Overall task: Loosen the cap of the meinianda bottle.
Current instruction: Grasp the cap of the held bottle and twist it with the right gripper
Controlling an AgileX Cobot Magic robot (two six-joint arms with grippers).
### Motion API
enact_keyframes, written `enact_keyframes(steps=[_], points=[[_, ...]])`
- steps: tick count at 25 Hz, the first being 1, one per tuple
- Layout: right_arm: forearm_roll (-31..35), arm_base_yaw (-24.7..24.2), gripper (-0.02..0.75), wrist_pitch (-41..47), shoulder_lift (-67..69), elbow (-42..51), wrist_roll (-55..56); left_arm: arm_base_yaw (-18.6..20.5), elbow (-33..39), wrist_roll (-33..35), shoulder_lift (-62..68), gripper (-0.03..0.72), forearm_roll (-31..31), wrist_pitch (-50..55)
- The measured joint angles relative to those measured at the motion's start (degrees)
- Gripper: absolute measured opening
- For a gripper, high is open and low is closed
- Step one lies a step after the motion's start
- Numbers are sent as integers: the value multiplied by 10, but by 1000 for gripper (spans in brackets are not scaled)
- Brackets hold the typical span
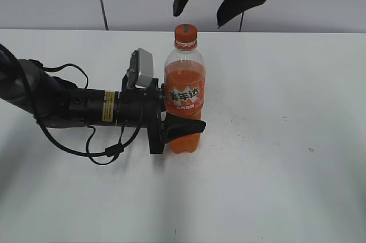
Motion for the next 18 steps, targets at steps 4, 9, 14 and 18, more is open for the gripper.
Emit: enact_keyframes(steps=[4, 9, 14, 18], points=[[-7, 12, 524, -19, 1, 0, 26, 0, 0, 0, 0, 401, 0, 0], [-29, 29, 524, -17, 14, 0, 60, 0, 0, 0, 0, 401, 0, 0], [-40, 39, 524, -14, 36, 0, 76, 0, 0, 0, 0, 401, 2, 0], [-44, 39, 524, -12, 40, 0, 80, 0, 0, 0, 0, 401, 3, 0]])
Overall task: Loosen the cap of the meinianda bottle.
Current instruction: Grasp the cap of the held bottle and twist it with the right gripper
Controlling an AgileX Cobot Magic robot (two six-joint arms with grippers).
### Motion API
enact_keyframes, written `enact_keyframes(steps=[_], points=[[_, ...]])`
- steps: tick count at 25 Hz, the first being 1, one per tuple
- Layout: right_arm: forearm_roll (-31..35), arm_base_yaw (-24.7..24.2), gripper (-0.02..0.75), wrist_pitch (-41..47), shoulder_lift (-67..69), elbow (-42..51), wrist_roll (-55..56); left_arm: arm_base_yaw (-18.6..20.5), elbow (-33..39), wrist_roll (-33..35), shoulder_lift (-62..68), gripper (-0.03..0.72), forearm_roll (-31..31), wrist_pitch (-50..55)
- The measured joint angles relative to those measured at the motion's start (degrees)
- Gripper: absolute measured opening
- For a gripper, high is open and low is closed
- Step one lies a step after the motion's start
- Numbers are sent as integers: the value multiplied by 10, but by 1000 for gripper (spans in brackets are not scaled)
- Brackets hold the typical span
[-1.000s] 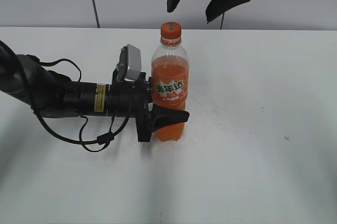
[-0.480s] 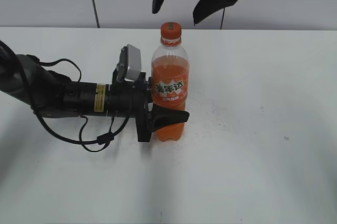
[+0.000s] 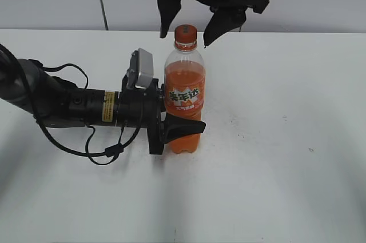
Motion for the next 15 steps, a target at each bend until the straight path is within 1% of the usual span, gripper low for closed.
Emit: enact_keyframes(steps=[11, 15], points=[[-4, 0, 524, 14, 0, -1, 0, 0, 0, 0, 0, 401, 1, 0], [-4, 0, 524, 15, 0, -20, 0, 0, 0, 0, 0, 401, 1, 0]])
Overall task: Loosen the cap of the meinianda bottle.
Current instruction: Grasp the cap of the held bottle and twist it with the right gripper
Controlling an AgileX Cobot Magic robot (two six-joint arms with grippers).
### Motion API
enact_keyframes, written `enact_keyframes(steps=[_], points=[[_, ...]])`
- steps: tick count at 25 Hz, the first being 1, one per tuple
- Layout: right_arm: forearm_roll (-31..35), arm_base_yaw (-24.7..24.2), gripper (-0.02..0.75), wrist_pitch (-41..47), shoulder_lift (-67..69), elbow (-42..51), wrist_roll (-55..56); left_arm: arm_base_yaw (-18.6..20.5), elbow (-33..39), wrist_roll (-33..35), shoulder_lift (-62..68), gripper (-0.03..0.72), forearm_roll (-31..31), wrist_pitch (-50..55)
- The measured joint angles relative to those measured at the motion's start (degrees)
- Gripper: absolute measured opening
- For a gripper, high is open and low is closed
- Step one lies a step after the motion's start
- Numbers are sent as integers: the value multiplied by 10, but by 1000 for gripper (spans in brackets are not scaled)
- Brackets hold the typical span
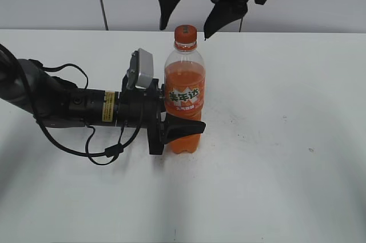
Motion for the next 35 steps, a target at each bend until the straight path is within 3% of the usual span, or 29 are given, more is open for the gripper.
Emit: enact_keyframes(steps=[35], points=[[13, 0, 474, 2, 4, -9, -16, 0, 0, 0, 0, 401, 0, -1]])
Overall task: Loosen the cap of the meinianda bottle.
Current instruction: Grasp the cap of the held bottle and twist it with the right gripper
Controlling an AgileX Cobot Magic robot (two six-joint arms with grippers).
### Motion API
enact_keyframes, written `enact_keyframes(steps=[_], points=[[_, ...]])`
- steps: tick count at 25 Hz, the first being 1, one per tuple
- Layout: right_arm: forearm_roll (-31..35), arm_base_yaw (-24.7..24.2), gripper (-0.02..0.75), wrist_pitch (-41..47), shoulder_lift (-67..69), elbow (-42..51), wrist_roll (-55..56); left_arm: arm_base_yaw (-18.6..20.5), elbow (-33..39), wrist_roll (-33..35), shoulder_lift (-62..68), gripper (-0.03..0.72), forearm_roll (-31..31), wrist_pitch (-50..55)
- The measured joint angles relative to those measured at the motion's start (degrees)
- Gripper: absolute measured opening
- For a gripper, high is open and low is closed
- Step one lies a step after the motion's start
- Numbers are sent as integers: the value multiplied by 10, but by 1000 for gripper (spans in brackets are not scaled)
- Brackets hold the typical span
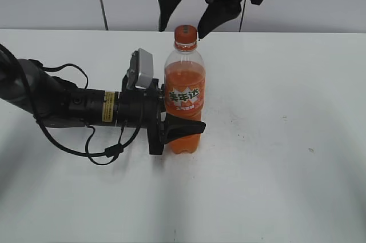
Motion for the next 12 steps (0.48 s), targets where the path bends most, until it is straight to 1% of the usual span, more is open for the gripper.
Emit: enact_keyframes(steps=[3, 5, 12], points=[[0, 0, 417, 0, 1, 0, -2, 0, 0, 0, 0, 401, 0, 0], [0, 0, 391, 1, 1, 0, -4, 0, 0, 0, 0, 401, 0, 0], [-1, 0, 377, 1, 1, 5, -17, 0, 0, 0, 0, 401, 1, 0]])
